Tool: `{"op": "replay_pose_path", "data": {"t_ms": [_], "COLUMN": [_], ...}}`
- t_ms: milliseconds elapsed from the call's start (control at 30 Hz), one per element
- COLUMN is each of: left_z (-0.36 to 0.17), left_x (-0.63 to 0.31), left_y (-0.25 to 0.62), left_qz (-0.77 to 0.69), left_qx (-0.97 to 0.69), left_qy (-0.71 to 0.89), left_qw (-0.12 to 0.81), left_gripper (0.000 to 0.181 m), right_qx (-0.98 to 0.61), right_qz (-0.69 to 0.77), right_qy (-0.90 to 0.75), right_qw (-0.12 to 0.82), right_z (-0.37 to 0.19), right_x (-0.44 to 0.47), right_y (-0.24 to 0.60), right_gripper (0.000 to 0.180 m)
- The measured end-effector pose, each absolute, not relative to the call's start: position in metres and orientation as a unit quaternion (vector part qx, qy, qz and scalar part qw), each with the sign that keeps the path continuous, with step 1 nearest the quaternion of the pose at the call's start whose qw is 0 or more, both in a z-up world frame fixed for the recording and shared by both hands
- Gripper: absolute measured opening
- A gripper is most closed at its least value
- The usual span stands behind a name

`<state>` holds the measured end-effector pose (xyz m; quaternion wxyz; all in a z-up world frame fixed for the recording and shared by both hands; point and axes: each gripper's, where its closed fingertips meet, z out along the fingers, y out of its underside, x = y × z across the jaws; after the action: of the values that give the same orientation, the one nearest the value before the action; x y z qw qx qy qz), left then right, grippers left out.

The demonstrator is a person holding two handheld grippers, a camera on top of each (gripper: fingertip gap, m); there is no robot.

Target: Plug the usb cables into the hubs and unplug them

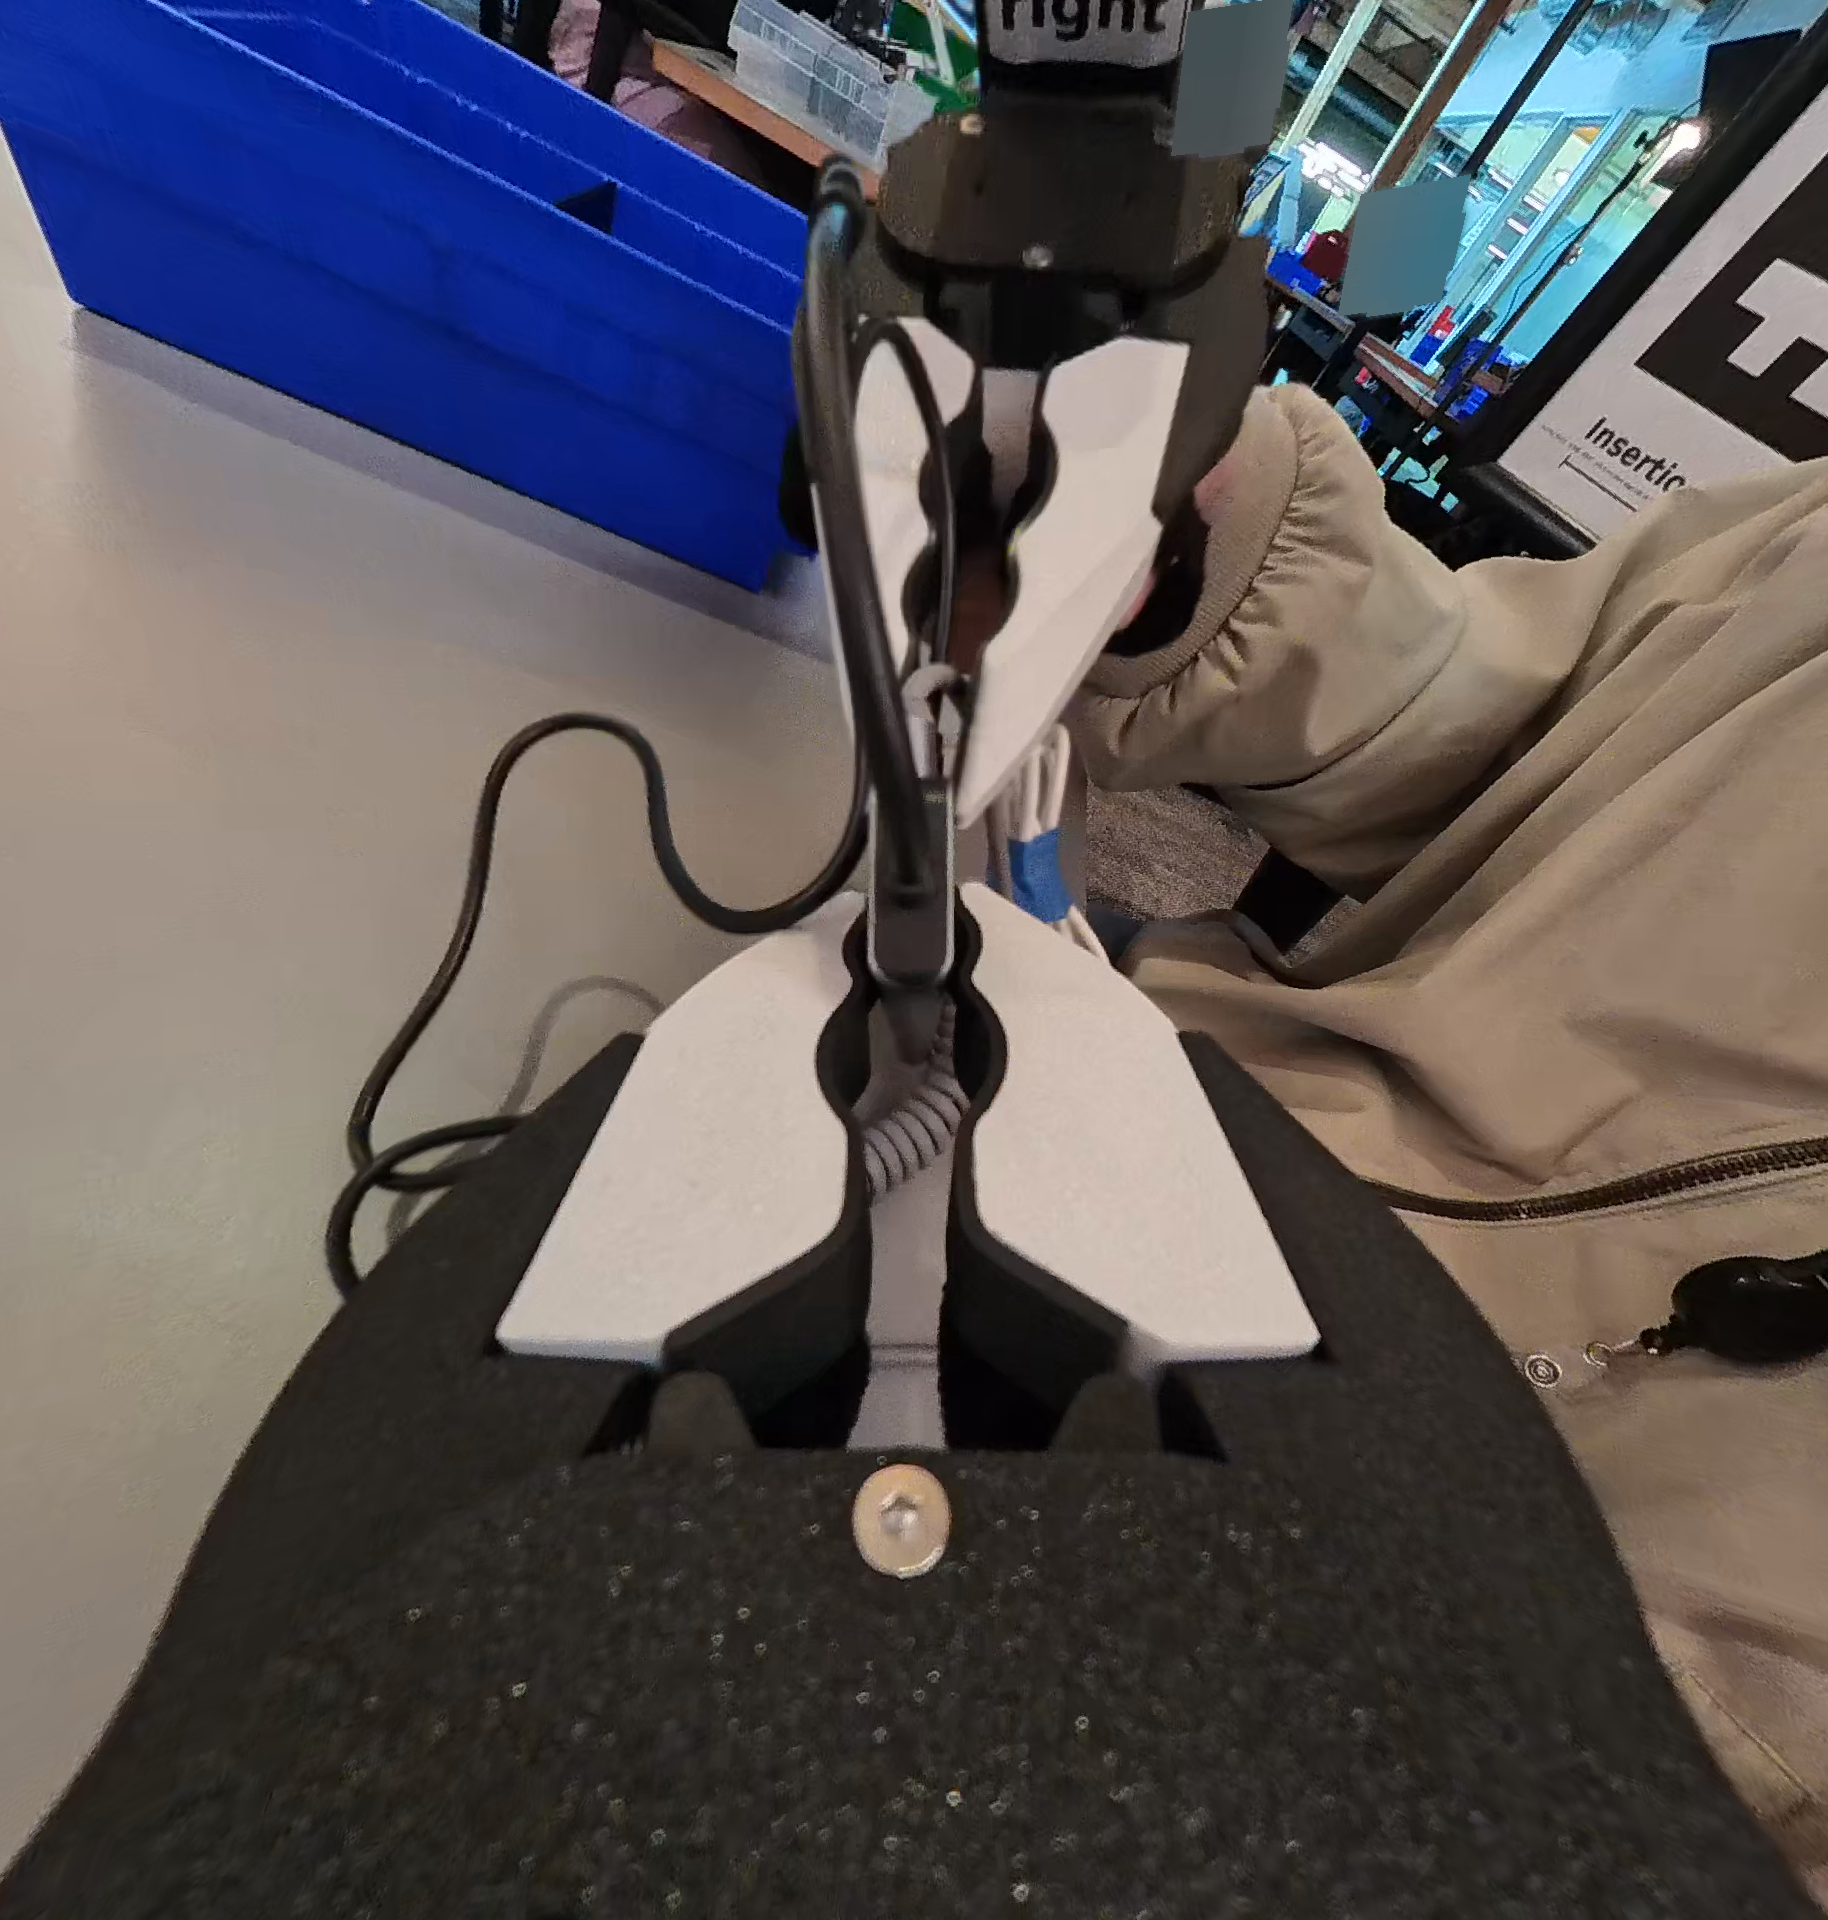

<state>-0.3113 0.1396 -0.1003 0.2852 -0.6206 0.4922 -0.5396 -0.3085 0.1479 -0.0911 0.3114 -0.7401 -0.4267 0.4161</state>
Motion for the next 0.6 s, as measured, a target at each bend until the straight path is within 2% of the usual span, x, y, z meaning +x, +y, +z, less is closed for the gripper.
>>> {"op": "replay_pose_path", "data": {"t_ms": [367,600], "left_z": [-0.105,-0.079], "left_x": [-0.314,-0.311], "left_y": [0.15,0.16], "left_qz": [-0.553,-0.61], "left_qx": [-0.633,-0.607], "left_qy": [0.459,0.403], "left_qw": [0.289,0.312], "left_gripper": [0.01,0.01], "right_qx": [-0.745,-0.721], "right_qz": [0.465,0.513], "right_qy": [-0.356,-0.313], "right_qw": [0.321,0.345], "right_z": [-0.103,-0.082], "right_x": [-0.313,-0.313], "right_y": [0.156,0.163], "right_gripper": [0.007,0.007]}}
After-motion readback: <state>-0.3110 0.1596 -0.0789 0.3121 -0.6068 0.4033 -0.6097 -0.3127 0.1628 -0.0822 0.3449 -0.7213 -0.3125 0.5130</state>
